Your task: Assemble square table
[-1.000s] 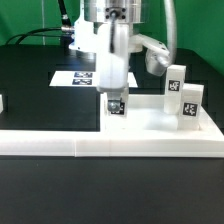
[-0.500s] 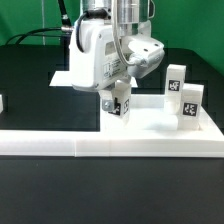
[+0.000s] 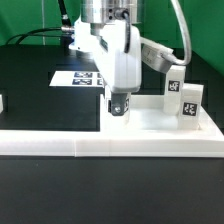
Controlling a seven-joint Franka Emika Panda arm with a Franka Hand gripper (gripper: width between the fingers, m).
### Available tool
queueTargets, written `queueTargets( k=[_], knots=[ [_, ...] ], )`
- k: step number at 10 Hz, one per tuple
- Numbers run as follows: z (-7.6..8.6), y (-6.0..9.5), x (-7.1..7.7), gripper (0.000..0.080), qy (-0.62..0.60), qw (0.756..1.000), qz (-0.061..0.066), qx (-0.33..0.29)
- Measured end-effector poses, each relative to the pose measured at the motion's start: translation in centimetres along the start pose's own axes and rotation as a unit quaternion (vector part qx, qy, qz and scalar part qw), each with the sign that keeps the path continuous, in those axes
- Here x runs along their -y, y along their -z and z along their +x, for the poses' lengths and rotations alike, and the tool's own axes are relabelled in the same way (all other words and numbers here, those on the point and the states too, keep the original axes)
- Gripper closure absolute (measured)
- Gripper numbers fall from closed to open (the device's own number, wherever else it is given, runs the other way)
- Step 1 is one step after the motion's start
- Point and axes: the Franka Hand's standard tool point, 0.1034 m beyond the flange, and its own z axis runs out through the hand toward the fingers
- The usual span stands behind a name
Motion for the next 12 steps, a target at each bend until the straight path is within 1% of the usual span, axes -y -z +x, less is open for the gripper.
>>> queueTargets(
  k=[2,3,4,5,6,7,9,10,11,12],
  knots=[
    [0.0,0.0,0.0,0.0153,0.064,0.998,0.0,0.0],
    [-0.1,0.0,0.1,0.0151,0.12,0.993,0.0,-0.003],
    [-0.4,0.2,0.2,0.0151,0.2,0.98,0.005,-0.011],
    [-0.8,0.2,-0.4,0.0151,0.272,0.962,0.007,-0.016],
    [-0.9,0.2,-1.1,0.0151,0.304,0.953,0.005,-0.016],
    [-0.6,0.1,-1.4,0.0151,0.365,0.931,0.0,-0.018],
    [-0.6,0.1,-1.4,0.0151,0.354,0.935,0.0,-0.018],
    [-0.6,0.1,-1.4,0.0274,0.349,0.937,0.0,-0.018],
    [-0.6,0.1,-1.4,0.0409,0.329,0.944,0.001,-0.018],
    [-0.7,0.0,-1.4,0.0409,0.29,0.957,0.002,-0.017]
  ],
)
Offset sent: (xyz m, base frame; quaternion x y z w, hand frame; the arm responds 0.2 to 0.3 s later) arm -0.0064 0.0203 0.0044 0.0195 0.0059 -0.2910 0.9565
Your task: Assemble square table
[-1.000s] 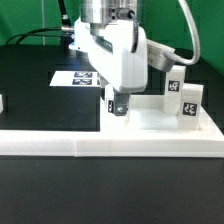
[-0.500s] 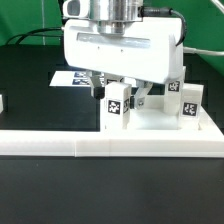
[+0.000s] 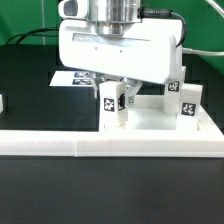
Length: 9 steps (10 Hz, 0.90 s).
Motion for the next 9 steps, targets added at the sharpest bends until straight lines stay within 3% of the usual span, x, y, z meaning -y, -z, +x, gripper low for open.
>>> queueTargets(
  k=[1,2,4,6,8,9],
  knots=[
    [0.0,0.0,0.0,0.0514,-0.032,0.999,0.0,0.0],
    [0.0,0.0,0.1,0.0514,-0.074,0.997,0.0,0.001],
    [0.2,-0.2,1.3,0.0514,-0.201,0.979,-0.02,0.026],
    [0.5,-0.4,1.7,0.0514,-0.363,0.93,-0.036,0.045],
    [0.8,-0.5,1.6,0.0514,-0.48,0.875,-0.026,0.056],
    [0.7,-0.6,1.7,0.0514,-0.547,0.834,-0.025,0.063]
  ],
)
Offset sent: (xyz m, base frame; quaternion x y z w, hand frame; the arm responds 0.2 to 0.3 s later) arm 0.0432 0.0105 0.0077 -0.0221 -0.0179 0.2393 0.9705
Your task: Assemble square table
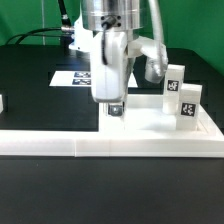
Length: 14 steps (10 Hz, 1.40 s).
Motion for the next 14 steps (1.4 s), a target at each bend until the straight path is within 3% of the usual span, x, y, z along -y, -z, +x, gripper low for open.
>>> queueTargets(
  k=[2,4,5,6,7,8,11,14],
  knots=[
    [-0.1,-0.3,-0.1,0.0517,-0.091,0.996,0.0,-0.002],
    [0.0,-0.3,-0.1,0.0517,-0.077,0.997,0.0,-0.003],
    [0.1,-0.3,-0.1,0.0323,-0.073,0.997,0.0,-0.003],
    [1.3,-0.2,-0.3,0.0208,0.019,1.0,0.004,-0.004],
    [1.9,0.2,-0.4,0.0168,0.113,0.994,0.008,-0.006],
    [1.9,0.6,-0.5,0.0168,0.17,0.985,0.013,-0.006],
    [2.1,0.4,-0.4,0.0151,0.247,0.969,0.011,-0.008],
    [1.4,0.5,-0.4,0.0151,0.384,0.923,0.009,-0.02]
  ],
)
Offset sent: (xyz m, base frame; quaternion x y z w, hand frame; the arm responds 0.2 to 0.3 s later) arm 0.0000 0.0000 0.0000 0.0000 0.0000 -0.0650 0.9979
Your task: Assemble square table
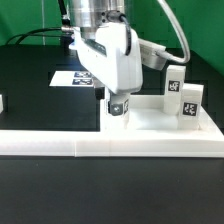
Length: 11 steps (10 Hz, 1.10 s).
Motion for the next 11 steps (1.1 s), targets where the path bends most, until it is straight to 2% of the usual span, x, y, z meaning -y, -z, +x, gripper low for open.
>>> queueTargets(
  k=[2,4,7,9,11],
  knots=[
    [-1.22,0.01,0.44,0.0151,0.142,0.99,-0.003,-0.018],
    [-1.07,0.12,0.16,0.0151,0.25,0.968,-0.003,-0.026],
    [-0.86,0.13,0.09,0.0162,0.25,0.968,-0.001,-0.031],
    [-0.89,0.09,0.09,0.0512,0.173,0.985,0.001,-0.03],
    [-0.89,0.09,0.12,0.0512,0.112,0.993,0.004,-0.03]
  ],
)
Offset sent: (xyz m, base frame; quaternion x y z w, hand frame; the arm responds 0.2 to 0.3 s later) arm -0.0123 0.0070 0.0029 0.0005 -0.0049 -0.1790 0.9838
